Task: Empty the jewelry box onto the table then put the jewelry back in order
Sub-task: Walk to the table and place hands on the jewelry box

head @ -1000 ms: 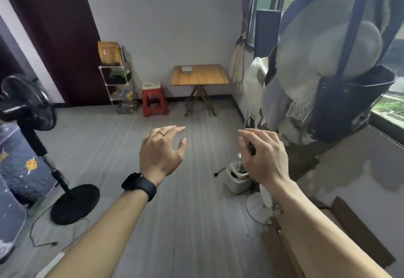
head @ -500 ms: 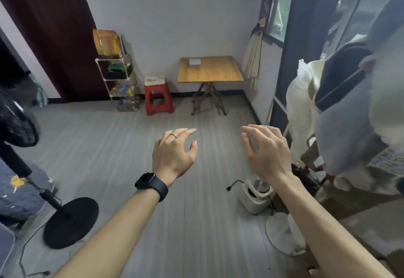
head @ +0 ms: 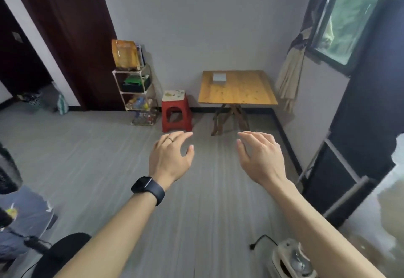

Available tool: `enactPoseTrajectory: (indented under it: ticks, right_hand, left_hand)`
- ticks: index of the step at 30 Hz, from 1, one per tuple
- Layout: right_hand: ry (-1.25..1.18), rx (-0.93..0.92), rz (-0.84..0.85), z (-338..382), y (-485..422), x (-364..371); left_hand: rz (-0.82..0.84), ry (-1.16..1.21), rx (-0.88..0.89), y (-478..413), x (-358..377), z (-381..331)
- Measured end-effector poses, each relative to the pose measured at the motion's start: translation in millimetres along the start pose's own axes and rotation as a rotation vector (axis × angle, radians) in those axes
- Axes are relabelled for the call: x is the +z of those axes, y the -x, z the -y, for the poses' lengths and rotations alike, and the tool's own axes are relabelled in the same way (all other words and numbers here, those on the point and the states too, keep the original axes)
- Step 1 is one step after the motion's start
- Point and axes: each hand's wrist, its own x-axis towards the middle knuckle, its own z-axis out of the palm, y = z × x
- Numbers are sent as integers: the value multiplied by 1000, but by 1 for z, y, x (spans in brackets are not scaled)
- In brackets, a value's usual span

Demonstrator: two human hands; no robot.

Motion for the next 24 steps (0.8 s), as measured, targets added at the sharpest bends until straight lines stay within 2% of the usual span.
enactPoseTrajectory:
  ticks: [8, 15, 24]
  right_hand:
    - [-4, -24, 27, -2, -163, 136]
    - [43, 35, 62, -1, -302, 242]
    - [30, 28, 10, -29, -493, 369]
  left_hand:
    - [-10, -21, 7, -183, 62, 93]
    - [27, -10, 23, -341, 106, 183]
    - [27, -58, -13, -546, 179, 267]
